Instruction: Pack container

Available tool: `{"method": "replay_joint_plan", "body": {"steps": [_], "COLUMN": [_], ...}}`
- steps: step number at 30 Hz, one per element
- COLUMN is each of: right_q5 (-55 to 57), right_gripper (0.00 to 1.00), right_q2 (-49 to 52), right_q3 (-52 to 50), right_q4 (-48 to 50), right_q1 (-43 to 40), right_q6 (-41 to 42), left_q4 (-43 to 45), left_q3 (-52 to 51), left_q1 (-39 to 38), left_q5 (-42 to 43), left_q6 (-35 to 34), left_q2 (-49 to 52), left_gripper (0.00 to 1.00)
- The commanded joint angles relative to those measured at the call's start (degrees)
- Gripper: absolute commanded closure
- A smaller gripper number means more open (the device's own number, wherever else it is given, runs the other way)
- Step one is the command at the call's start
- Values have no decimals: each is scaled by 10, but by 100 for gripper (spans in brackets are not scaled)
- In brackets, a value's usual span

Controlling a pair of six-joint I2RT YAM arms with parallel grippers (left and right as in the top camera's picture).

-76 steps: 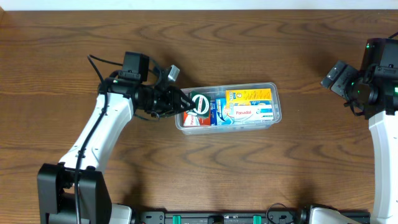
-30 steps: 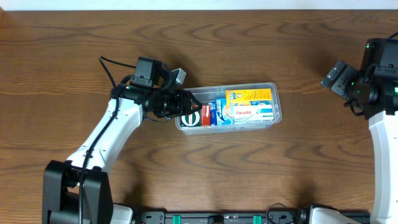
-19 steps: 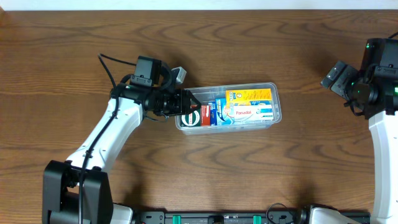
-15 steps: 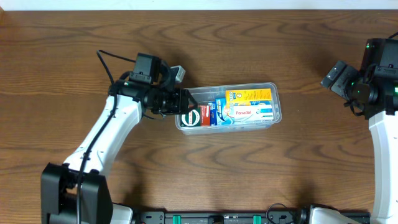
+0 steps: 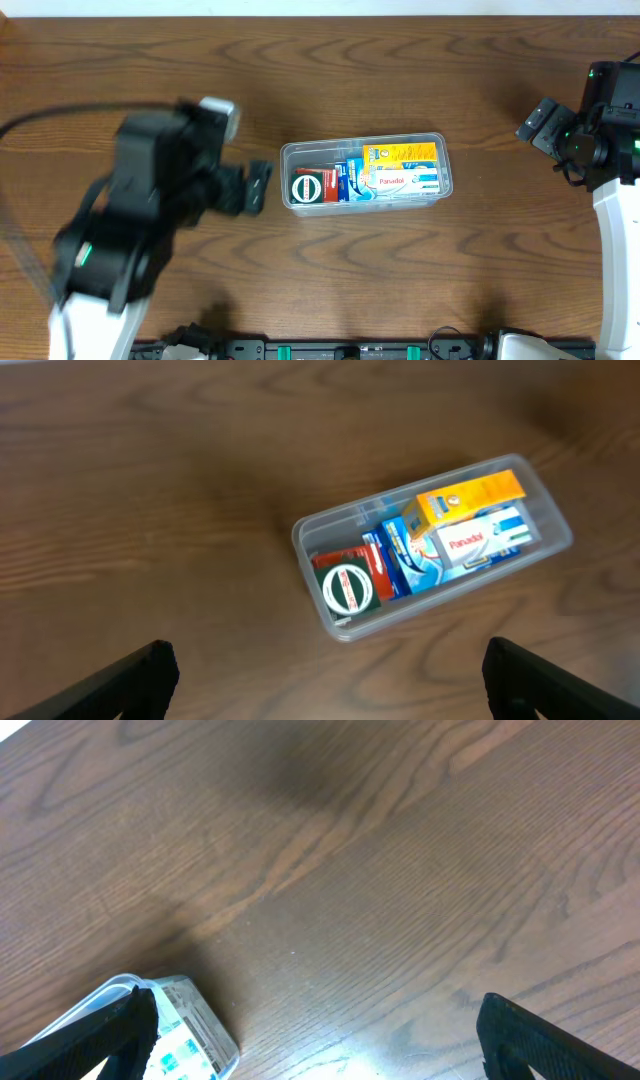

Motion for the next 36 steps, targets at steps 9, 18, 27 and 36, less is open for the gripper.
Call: {"method": "replay_joint_plan", "body": {"steps": [9,18,27,36], "right_q5": [4,4,4,4], "right_gripper": [1,1,1,1], "right_q2": [0,0,0,0], "right_q3": [2,2,2,2], "right_q4": [-1,-1,-1,-1], "right_q1": [-2,-2,-2,-2], "right_q6": [8,8,8,8], "left_q4": [-88,-153,117,421], "left_q3": [3,-39,-264,-532], "left_q1": [-1,-5,58,122], "left_q5": [-27,-16,42,106], "left_q6": [12,5,5,5], "left_q2": [-158,-190,-313,-483], "left_gripper": [2,2,2,2]}}
